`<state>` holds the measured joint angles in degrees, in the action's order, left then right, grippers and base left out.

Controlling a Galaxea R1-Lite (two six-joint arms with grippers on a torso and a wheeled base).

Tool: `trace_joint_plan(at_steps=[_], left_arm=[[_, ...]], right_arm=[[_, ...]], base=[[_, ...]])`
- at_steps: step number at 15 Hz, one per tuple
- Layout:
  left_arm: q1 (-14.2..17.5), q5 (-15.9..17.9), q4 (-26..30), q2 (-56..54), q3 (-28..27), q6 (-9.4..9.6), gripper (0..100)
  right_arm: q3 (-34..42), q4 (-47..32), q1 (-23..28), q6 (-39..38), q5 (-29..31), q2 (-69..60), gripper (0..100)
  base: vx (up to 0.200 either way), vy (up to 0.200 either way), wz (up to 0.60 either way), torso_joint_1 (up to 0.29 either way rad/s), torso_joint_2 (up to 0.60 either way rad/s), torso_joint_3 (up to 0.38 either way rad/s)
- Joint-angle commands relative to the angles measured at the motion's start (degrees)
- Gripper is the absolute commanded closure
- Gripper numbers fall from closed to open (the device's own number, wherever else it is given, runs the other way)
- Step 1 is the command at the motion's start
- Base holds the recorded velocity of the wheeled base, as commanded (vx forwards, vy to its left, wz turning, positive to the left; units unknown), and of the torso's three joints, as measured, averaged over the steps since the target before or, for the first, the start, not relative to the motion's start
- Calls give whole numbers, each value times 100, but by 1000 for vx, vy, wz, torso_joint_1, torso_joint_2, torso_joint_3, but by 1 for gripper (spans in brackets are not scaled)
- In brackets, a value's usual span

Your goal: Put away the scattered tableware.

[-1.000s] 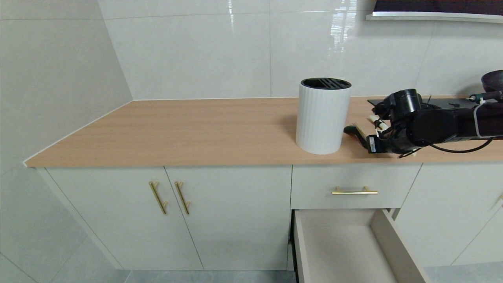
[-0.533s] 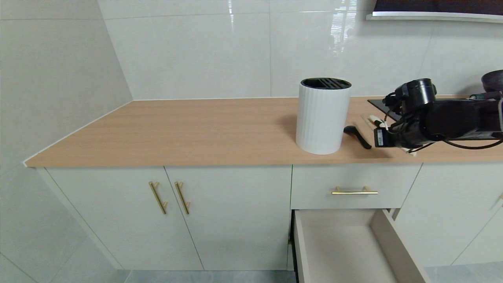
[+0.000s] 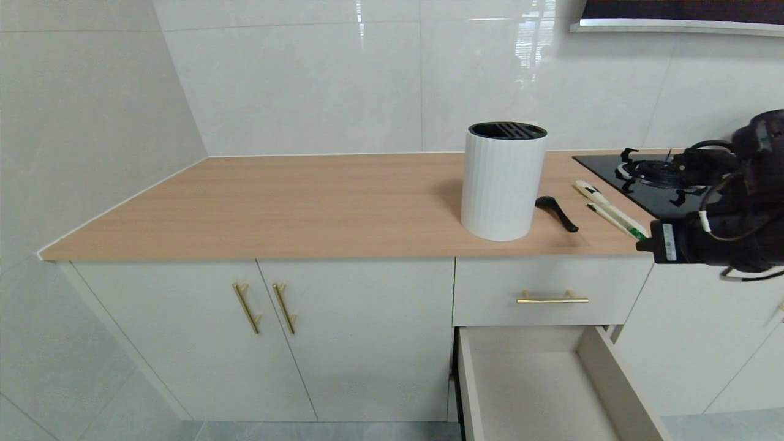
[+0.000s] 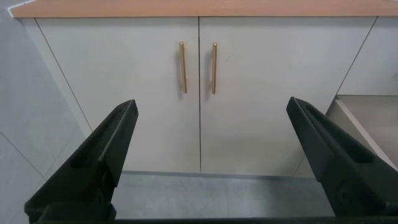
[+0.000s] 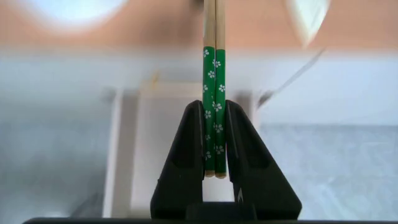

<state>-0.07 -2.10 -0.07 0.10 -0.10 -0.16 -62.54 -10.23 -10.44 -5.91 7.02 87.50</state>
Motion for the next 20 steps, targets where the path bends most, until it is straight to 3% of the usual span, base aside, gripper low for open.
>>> trace_joint_plan(at_steps=[1, 4, 5, 6, 8, 16, 20], left_arm=[[-1, -1, -1, -1, 1, -2, 0], [-1, -1, -1, -1, 1, -2, 0], [-1, -1, -1, 8, 1, -2, 0], [-1, -1, -1, -1, 1, -2, 0], [-1, -1, -1, -1, 1, -2, 0], [-1, -1, -1, -1, 1, -2, 0], [-1, -1, -1, -1, 1, -2, 0]], right_arm=[[682, -76, -55, 2, -87, -981, 100], [796, -1289, -468, -94, -210, -1262, 100], [734, -1878, -899, -657, -307, -1034, 100], [708, -1983, -1066, -859, -377, -902, 100], [734, -2045, -1373, -1140, -693, -471, 100], [743, -1807, -1637, -1562, -518, 74, 100], [805, -1798, -1795, -1597, -403, 250, 100]], base=[[0, 0, 0, 0, 0, 0], [0, 0, 0, 0, 0, 0], [0, 0, 0, 0, 0, 0], [0, 0, 0, 0, 0, 0], [0, 0, 0, 0, 0, 0], [0, 0, 0, 0, 0, 0], [0, 0, 0, -150, 351, 203]])
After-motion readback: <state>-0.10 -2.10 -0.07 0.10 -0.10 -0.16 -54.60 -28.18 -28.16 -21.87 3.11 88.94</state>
